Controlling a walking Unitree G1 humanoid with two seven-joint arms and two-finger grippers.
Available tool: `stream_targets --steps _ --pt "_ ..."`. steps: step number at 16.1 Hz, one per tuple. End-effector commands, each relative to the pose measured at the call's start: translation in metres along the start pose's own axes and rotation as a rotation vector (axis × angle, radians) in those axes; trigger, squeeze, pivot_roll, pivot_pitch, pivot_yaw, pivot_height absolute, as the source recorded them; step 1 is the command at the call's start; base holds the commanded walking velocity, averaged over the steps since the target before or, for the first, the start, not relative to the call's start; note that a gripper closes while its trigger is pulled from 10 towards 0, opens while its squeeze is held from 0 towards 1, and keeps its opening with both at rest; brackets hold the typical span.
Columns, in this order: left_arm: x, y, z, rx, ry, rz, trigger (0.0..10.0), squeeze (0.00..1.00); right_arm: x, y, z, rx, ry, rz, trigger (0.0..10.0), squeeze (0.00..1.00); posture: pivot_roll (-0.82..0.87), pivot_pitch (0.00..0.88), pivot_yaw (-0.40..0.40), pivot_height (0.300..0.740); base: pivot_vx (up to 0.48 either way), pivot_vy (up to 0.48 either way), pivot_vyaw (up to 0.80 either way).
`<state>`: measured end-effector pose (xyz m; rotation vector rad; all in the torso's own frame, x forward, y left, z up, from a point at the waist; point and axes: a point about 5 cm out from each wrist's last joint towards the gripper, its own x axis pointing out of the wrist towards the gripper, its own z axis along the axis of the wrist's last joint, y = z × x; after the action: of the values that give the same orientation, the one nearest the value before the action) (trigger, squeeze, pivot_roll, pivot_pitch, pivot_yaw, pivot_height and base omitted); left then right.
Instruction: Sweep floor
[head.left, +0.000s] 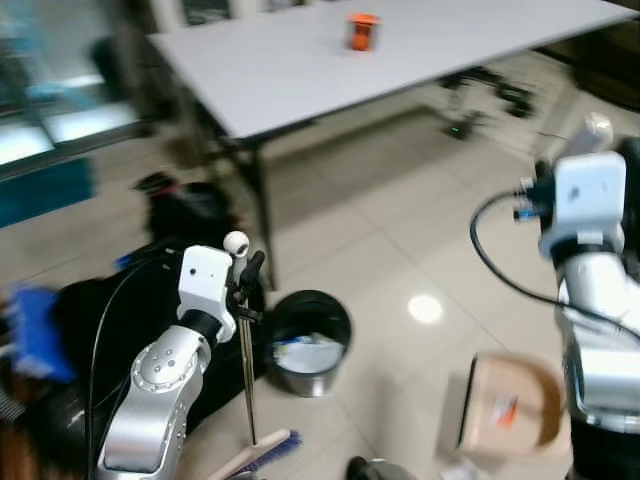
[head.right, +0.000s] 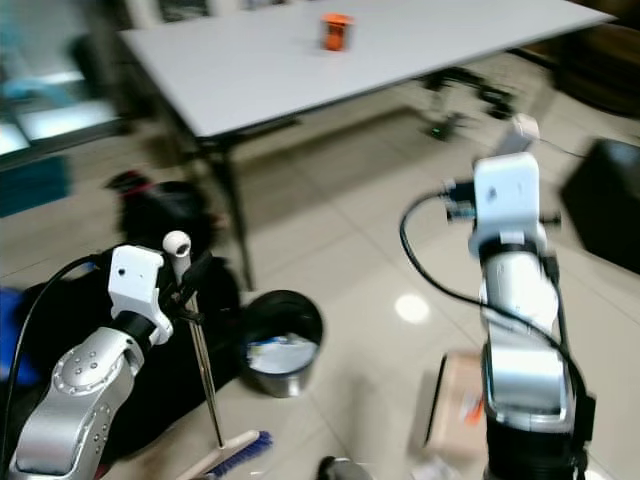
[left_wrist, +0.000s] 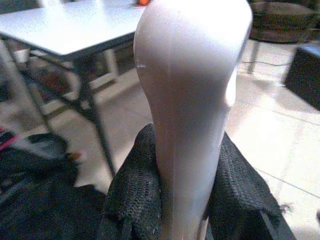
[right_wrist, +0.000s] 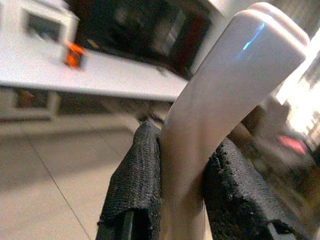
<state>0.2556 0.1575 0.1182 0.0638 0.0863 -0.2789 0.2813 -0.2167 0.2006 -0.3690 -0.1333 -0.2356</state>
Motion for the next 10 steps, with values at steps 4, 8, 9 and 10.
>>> stream_targets --steps 4,8,9,10 --pt "-0.001 -0.002 0.006 -0.002 -0.021 -0.009 10.0 0.0 -0.009 0.011 -0.012 0.142 0.074 0.028 10.0 0.0 -0.01 0.03 0.003 0.74 0.0 0.0 -0.8" --pt "-0.002 -0.001 0.006 -0.001 -0.021 0.001 10.0 0.0 -0.011 0.017 -0.01 0.172 0.074 0.056 10.0 0.0 0.0 0.041 -0.009 0.74 0.0 0.0 -0.8" --pt "-0.003 0.0 0.005 0.001 -0.02 0.009 10.0 0.0 -0.011 0.019 -0.011 0.169 0.073 0.06 10.0 0.0 0.0 0.034 -0.01 0.74 0.0 0.0 -0.8" --pt "-0.004 0.001 0.005 0.002 -0.02 0.012 10.0 0.0 -0.011 0.019 -0.011 0.172 0.075 0.06 10.0 0.0 0.0 0.033 -0.011 0.74 0.0 0.0 -0.8"
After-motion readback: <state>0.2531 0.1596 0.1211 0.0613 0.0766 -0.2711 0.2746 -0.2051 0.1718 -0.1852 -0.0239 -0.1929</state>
